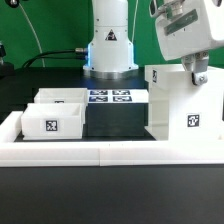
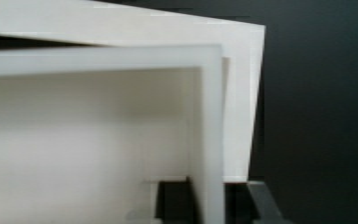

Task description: Assemble drawer

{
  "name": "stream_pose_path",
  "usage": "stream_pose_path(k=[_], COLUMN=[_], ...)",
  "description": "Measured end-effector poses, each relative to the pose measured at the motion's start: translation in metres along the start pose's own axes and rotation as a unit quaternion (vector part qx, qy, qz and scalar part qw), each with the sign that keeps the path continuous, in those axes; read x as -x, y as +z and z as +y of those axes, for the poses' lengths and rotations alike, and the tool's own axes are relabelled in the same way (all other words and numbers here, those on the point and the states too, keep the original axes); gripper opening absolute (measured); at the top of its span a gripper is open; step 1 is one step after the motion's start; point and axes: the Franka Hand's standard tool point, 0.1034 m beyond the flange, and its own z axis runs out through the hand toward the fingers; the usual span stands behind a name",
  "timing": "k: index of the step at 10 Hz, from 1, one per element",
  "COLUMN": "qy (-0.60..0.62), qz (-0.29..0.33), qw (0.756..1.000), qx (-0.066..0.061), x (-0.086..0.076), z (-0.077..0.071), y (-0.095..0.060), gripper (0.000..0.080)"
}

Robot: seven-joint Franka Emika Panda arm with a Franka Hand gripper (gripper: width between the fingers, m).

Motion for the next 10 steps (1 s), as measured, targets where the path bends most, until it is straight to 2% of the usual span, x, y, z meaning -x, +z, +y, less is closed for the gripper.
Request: stream_pose_path(k=[2,5,7,10], qy=[0.015,0.033,0.041,0.041], qz=[-0.005,-0.012,-0.015,-0.016], qw=[1.000,0.999,0.999,0.999], qx=[-0.002,-0.009,-0.005,0.000], x=[-0.004,-0.003,-0.003,-0.004], z=[-0.002,-0.017,-0.024,-0.025], y=[0.001,0.007,0.010,0.010], gripper=[0.0052,0.0052,0.0054,0.0054])
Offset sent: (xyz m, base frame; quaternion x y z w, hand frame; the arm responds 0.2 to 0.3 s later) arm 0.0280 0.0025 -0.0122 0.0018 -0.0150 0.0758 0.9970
